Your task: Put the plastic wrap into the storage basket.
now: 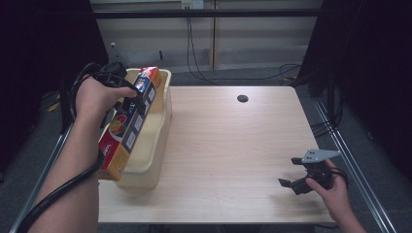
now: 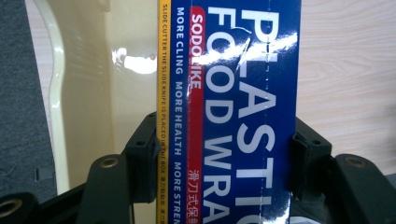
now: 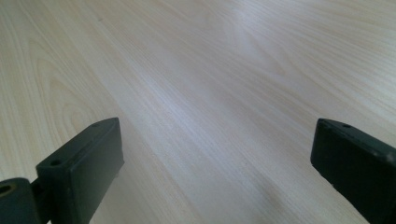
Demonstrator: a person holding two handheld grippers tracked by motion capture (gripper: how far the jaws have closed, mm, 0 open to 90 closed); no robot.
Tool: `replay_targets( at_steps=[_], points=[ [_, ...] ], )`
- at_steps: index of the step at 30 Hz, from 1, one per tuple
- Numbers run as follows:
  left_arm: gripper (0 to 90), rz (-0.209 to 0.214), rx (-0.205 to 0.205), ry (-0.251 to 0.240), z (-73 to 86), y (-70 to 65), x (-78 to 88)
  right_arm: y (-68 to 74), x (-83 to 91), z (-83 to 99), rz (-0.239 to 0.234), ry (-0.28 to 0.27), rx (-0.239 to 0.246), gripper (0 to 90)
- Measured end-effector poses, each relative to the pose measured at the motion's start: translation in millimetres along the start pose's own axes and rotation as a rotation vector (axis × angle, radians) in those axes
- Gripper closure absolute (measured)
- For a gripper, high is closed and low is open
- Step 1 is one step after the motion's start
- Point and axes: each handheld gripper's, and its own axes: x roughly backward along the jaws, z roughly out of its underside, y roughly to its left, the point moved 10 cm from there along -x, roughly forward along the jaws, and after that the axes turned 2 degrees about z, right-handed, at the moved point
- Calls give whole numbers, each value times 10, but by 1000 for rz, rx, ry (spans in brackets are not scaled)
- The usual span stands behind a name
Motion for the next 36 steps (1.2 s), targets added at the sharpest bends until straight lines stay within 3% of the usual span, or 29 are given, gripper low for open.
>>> replay_targets(
  at_steps=[8, 11, 36],
  points=[
    [404, -17, 44, 1, 20, 108, -56, 14, -10, 5, -2, 7, -1, 23],
    [404, -37, 44, 4, 22, 134, -93, 9, -11, 5, -1, 6, 1, 23],
    [404, -29, 71, 51, 105, 267, -485, 6, -6, 2, -1, 2, 1, 23]
  ],
)
